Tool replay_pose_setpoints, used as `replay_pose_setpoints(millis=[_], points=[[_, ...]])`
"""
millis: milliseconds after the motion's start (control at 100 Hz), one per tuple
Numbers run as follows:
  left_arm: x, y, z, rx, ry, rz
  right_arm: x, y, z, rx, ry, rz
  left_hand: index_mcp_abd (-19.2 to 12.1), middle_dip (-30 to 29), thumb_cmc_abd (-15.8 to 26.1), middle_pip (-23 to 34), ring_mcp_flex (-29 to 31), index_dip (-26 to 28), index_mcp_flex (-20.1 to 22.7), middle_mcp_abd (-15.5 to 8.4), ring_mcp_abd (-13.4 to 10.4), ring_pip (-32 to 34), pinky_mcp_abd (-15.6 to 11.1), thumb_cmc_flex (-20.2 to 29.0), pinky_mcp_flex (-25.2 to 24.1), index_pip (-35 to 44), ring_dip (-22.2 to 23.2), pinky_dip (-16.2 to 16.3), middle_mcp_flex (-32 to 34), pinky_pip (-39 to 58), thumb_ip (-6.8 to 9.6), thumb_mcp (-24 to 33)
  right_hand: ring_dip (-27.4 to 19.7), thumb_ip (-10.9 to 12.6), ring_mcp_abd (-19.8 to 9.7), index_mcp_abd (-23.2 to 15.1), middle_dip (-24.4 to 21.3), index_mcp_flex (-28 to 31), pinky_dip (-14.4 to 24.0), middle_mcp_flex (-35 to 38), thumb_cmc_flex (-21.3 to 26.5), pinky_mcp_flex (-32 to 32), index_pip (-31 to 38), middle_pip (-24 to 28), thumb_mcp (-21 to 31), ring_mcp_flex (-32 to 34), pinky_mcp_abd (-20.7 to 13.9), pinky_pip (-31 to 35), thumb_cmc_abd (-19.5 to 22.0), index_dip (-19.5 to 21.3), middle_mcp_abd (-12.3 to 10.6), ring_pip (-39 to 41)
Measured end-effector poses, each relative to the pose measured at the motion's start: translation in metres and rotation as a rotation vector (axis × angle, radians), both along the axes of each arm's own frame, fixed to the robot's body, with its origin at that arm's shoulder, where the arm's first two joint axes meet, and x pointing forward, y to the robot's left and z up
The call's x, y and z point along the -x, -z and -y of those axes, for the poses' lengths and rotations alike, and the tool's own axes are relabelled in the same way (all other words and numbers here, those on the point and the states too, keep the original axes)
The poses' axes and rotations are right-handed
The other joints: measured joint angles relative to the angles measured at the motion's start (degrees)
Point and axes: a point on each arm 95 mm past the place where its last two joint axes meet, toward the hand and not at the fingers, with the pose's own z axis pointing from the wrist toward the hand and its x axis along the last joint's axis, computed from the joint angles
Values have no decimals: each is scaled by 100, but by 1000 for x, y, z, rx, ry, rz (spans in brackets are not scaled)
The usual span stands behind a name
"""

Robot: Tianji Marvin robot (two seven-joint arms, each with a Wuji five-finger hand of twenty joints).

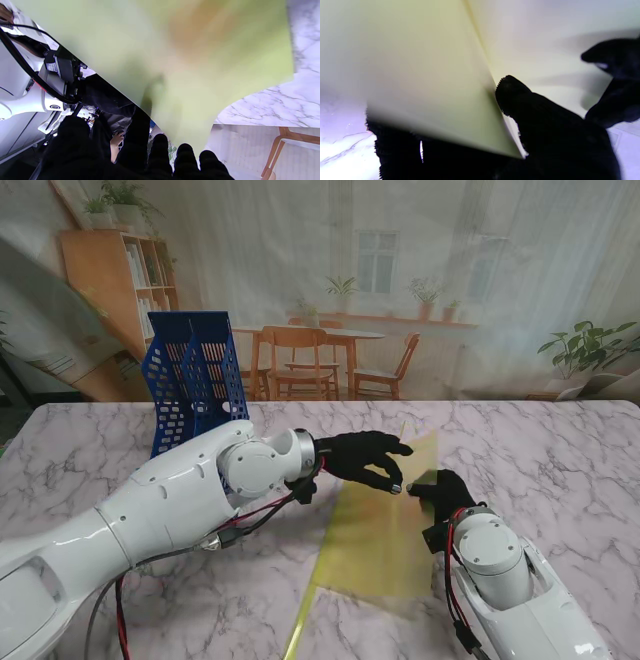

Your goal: Open the sliding file folder, put the receipt in and insert it into the document holder

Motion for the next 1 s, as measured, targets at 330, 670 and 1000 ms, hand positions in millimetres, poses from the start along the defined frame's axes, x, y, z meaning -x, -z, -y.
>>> replay_pose_setpoints(millis=[330,670,1000], points=[[-3,0,-12,-44,75,124,0,1,-1,-2,0,-19,-202,-47,-275,45,12,-13,0,47,0,290,-339,-459,116,0,-120,-830,230,-66,0,4,0,0,0,0,1,-2,-49,-2,0,0,-1,0,0,0,0,0,0,0,1,0],[-4,1,-8,67,78,165,0,1,-3,-9,-2,-40,-114,203,-318,438,889,-72,300,627,243,1246,-340,-535,256,410,-33,-964,1558,-63,0,6,0,0,0,0,2,-3,-51,-4,0,0,-1,0,0,0,0,0,0,0,5,0],[-1,8,-4,6,124,101,-1,0,-7,-10,-12,-58,-127,235,-724,358,1313,-399,-468,538,478,1276,-111,-531,182,49,178,328,1340,1458,0,-20,0,0,0,0,2,-3,-52,-5,0,0,-2,0,0,0,0,0,1,0,5,0]])
